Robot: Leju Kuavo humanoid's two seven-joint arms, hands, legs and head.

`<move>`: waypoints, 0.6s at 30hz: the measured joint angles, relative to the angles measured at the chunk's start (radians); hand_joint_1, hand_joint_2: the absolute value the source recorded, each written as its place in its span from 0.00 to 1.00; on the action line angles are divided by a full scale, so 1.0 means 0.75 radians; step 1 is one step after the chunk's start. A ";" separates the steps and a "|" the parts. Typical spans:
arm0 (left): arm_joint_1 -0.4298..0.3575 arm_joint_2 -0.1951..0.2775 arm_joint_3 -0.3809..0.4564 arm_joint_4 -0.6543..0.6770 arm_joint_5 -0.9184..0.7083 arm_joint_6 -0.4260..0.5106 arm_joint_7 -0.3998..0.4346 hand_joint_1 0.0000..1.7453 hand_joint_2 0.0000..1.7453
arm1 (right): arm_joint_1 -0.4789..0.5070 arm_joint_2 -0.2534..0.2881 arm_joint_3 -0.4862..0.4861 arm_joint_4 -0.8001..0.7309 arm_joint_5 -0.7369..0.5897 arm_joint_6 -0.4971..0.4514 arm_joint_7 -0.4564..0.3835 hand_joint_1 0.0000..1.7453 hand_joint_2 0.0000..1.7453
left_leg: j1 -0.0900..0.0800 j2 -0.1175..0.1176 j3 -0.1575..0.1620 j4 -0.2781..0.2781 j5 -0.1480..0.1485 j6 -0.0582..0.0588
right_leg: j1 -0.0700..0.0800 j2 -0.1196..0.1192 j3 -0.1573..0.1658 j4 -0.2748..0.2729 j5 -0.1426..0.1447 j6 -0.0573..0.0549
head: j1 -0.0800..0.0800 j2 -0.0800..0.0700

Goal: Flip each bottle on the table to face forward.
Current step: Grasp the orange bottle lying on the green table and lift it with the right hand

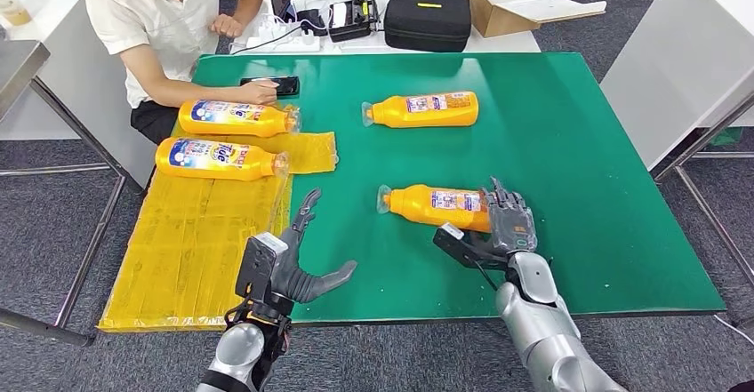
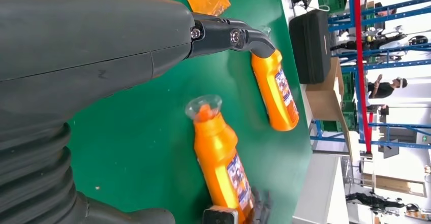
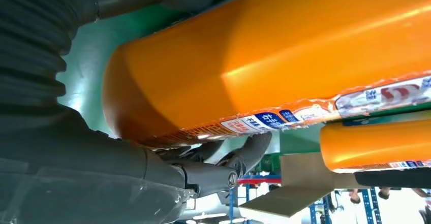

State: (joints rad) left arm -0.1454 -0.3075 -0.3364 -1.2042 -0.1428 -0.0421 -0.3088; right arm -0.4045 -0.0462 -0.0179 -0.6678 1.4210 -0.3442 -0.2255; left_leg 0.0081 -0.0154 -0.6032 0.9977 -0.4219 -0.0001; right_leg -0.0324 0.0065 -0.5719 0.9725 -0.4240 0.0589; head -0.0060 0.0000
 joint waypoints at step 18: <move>-0.009 0.000 -0.008 0.039 0.059 -0.016 0.009 0.00 1.00 | -0.066 -0.039 0.005 0.111 -0.037 0.008 -0.003 1.00 1.00 | 0.000 -0.001 0.003 0.002 0.000 0.000 | 0.000 -0.001 0.003 0.000 0.000 0.000 | 0.000 0.000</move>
State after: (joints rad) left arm -0.1520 -0.3075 -0.3422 -1.1750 -0.0984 -0.0542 -0.3020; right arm -0.4540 -0.0757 -0.0142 -0.5842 1.3931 -0.3381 -0.2277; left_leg 0.0081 -0.0160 -0.6012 0.9988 -0.4218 0.0002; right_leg -0.0324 0.0060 -0.5693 0.9721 -0.4241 0.0591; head -0.0060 0.0000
